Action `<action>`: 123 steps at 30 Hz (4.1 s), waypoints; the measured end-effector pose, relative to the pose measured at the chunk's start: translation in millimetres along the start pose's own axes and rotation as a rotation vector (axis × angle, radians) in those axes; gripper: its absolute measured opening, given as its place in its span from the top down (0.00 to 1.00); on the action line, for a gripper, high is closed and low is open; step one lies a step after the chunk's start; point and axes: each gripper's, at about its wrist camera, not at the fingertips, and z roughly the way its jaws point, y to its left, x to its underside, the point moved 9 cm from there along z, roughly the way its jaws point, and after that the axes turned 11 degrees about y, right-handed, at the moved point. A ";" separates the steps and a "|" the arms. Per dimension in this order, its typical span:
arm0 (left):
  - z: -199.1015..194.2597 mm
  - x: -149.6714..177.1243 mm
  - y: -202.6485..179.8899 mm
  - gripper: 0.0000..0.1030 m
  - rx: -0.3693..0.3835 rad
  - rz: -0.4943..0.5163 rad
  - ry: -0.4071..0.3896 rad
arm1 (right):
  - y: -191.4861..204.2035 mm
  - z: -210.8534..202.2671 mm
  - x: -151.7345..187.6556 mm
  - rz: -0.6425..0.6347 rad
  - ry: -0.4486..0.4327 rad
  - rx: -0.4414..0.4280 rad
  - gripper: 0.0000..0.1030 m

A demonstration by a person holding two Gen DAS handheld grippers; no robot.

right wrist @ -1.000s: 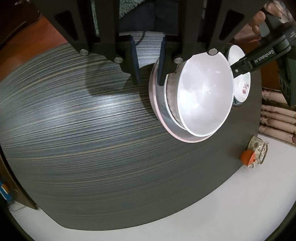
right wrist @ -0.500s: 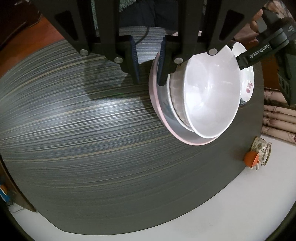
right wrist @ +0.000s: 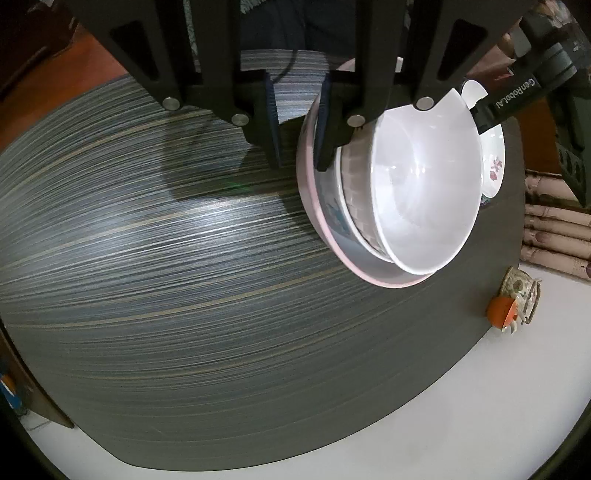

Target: Organize plates and bowls

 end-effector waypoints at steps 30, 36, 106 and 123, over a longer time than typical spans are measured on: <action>-6.6 -0.2 -8.6 0.93 -0.055 0.038 -0.060 | 16.5 -8.5 1.0 -0.015 -0.044 0.001 0.89; -17.8 -1.5 -5.3 0.93 -0.051 0.033 -0.086 | 29.7 -16.6 -4.4 -0.038 -0.064 0.004 0.89; -89.4 50.4 171.0 0.92 -0.035 -0.298 -0.248 | 210.7 31.8 63.0 -0.355 0.021 0.008 0.89; -84.5 52.1 172.2 0.94 -0.046 -0.301 -0.251 | 209.3 33.2 65.3 -0.356 0.020 0.005 0.86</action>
